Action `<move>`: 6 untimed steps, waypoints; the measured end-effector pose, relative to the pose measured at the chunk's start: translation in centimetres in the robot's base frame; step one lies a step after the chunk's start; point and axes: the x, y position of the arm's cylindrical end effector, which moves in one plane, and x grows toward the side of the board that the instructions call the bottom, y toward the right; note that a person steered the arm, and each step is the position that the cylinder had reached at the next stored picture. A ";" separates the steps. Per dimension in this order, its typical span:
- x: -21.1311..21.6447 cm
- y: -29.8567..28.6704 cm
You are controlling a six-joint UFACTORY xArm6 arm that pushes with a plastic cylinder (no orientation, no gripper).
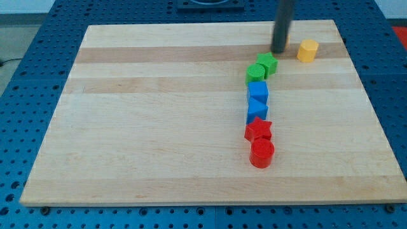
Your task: Adjust the green star to the top of the green circle
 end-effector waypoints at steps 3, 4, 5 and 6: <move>5.5 -3.4; 5.2 -5.4; 5.2 -5.7; 5.2 -1.4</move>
